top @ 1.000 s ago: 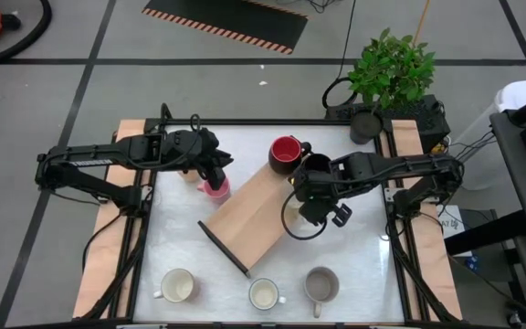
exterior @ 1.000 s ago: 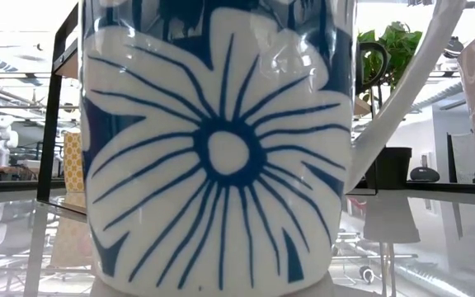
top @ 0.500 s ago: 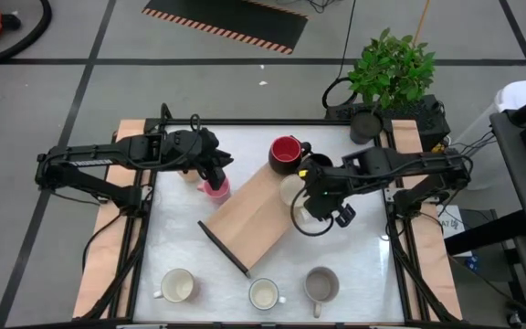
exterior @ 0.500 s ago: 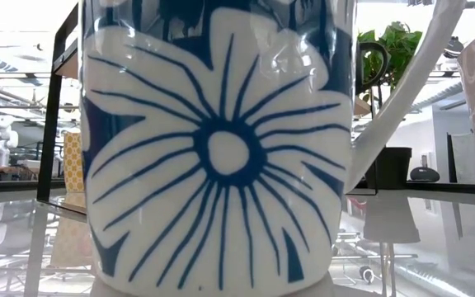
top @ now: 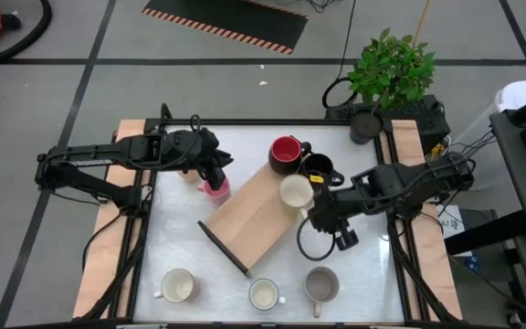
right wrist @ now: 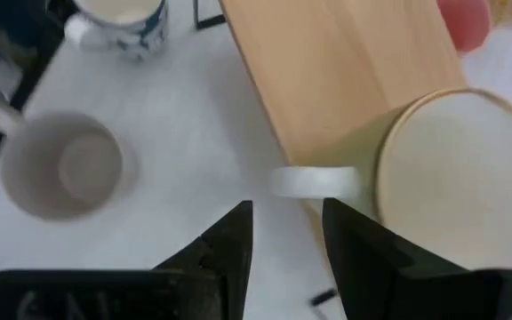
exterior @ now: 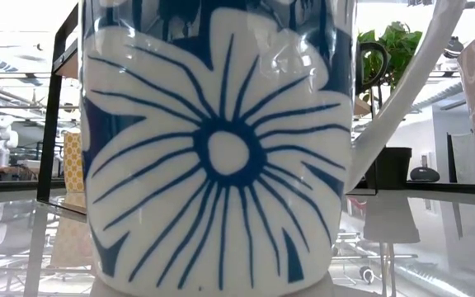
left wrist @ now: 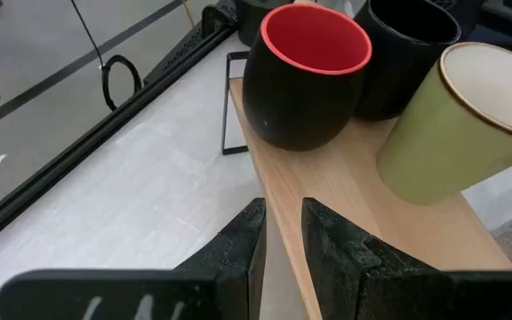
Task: Place coffee mugs
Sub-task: Put the white mug on top of the shelf
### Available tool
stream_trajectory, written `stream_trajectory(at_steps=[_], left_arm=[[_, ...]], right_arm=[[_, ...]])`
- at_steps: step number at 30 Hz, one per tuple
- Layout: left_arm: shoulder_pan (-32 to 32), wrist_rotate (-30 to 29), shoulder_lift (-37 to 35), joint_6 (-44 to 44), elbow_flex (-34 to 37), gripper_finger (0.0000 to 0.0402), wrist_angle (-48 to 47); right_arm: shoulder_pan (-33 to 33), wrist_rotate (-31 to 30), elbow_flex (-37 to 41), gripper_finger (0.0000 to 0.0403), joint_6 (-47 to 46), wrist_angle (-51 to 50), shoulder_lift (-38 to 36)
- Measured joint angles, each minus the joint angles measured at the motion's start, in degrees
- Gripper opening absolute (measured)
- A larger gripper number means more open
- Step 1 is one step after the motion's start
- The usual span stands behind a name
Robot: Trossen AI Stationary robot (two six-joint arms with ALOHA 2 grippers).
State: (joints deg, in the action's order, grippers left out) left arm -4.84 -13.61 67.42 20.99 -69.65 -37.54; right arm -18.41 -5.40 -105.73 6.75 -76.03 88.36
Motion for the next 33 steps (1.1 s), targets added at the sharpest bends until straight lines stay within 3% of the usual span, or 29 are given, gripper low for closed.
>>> stream_trajectory(at_steps=[12, 22, 33], left_arm=[[0.01, 0.00, 0.00, -1.38, 0.00, 0.0078, -0.42], [0.34, 0.26, 0.00, 3.00, 0.00, 0.0078, -0.42], [3.94, 0.57, 0.00, 5.28, 0.00, 0.0078, -0.44]], right_arm=[[-8.54, -5.53, 0.00, 0.0125, -30.92, -0.07, 0.00], [-13.41, -6.89, 0.00, 0.0125, -46.73, -0.07, 0.00], [-18.68, -23.05, -0.02, 0.0125, -58.83, 1.44, 0.00]])
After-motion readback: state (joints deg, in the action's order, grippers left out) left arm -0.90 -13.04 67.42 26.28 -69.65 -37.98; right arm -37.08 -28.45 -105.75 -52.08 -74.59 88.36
